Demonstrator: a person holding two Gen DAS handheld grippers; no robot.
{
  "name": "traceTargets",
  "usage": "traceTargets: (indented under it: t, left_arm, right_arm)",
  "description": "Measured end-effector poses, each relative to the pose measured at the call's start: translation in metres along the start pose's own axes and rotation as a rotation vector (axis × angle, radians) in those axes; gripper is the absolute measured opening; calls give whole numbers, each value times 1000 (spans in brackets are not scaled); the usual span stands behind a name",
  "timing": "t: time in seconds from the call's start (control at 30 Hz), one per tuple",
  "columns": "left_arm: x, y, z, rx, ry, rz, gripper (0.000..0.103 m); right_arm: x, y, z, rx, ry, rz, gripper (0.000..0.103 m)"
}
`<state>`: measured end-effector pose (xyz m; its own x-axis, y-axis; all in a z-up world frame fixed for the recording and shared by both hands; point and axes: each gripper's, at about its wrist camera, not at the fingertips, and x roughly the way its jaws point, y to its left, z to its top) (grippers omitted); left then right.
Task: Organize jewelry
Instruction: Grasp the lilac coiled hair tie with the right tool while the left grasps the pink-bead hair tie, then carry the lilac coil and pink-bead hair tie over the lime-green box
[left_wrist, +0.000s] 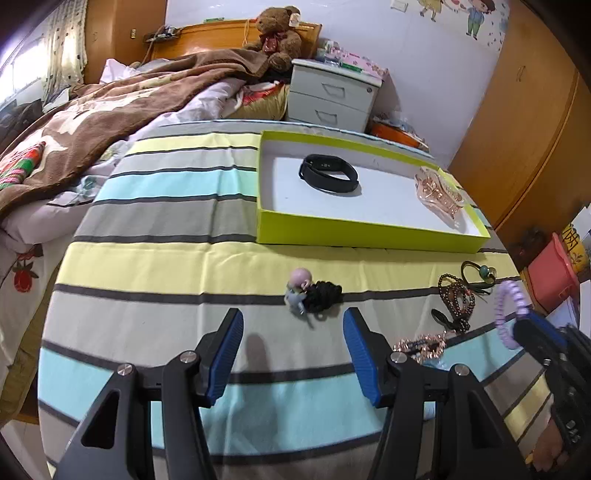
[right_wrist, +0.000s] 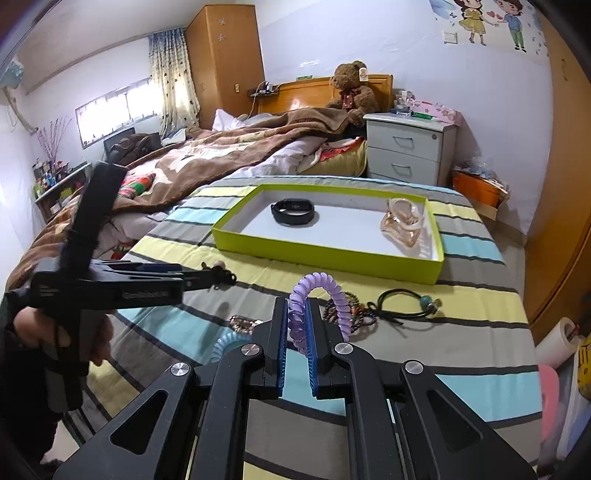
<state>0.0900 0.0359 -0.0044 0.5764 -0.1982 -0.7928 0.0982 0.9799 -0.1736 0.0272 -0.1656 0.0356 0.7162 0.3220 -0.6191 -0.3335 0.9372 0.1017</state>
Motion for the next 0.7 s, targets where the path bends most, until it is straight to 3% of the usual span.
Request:
traceTargets:
  t: [0.47,0.6,0.7]
  left_arm:
    - [24,-9,11,54,10,51,57]
    - [24,-12,10,70,9,46,40]
    - [24,-15,10,73,12,38,33]
  right_arm:
    - [6,-10,4,13,-1,-1,10]
    - [6,-10,4,18,-3,-1,10]
    - [8,-10,4,21,-2,2,10]
